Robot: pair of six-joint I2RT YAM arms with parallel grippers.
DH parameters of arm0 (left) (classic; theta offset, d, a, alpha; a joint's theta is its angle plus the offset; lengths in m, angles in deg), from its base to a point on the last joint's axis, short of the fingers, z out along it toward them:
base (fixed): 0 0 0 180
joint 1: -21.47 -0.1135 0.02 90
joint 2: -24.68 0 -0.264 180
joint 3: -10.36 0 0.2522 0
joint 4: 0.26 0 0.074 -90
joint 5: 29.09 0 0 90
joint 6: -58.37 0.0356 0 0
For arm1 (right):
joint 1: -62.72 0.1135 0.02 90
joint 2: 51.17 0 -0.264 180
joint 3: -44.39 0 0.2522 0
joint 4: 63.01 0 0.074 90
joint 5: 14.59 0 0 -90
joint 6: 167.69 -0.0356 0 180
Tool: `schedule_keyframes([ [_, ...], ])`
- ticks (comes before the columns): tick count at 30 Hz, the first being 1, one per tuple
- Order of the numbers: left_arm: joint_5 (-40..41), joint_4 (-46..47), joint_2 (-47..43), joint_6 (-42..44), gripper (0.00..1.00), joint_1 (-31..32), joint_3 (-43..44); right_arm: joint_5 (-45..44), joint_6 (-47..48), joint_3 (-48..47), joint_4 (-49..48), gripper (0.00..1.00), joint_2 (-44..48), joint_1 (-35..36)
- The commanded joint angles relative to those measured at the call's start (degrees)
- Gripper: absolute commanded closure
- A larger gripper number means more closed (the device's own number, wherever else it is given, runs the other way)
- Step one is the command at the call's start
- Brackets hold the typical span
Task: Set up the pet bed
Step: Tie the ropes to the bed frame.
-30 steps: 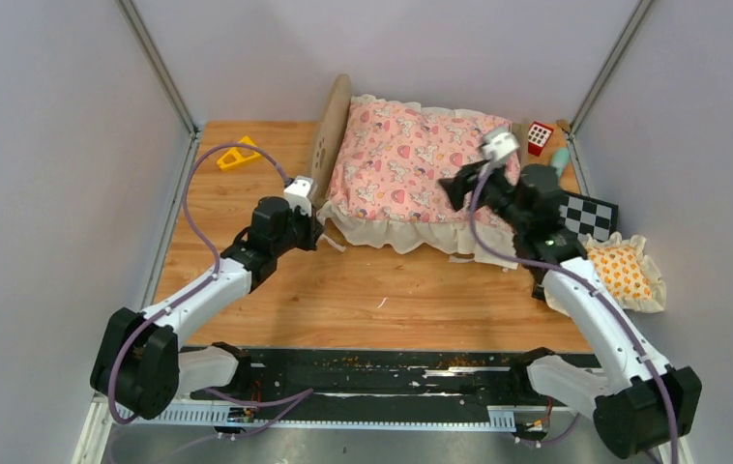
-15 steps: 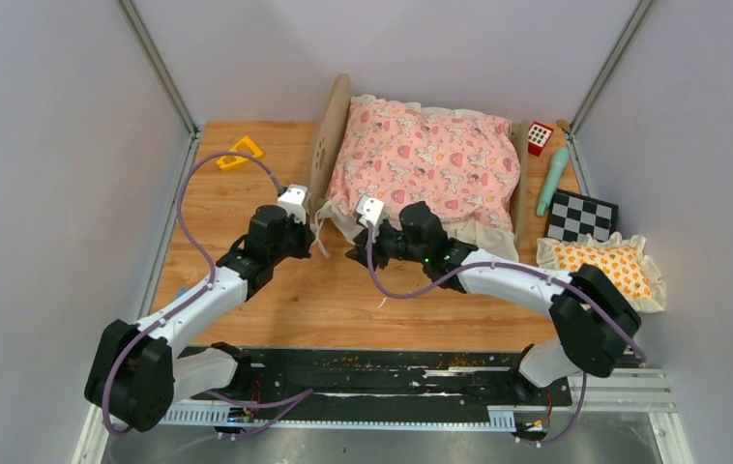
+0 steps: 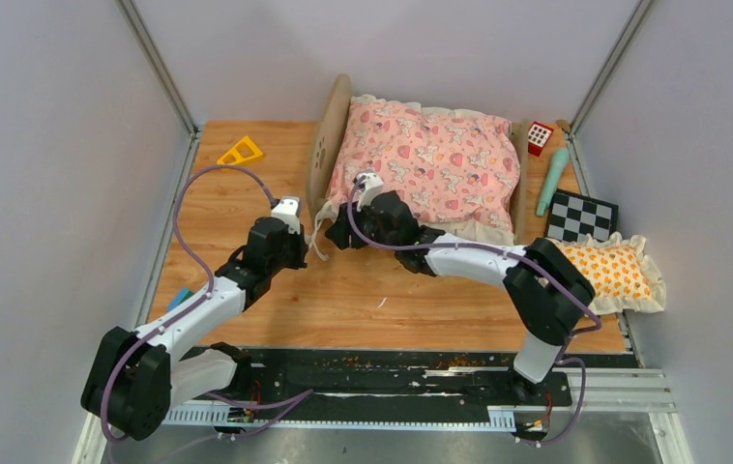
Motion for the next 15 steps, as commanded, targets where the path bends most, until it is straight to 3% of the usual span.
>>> schedule_keyframes([
  [1,0.6,2.1,-1.3,-1.2,1.00,0.3,-0.2,-2.9,-8.9,-5.2,0.1,0.51,-4.2,1.9],
  [15,0.1,1.6,-2.2,-0.8,1.00,0.3,-0.3,-9.7,-11.0,-12.4,-2.6,0.60,-15.5,2.0],
])
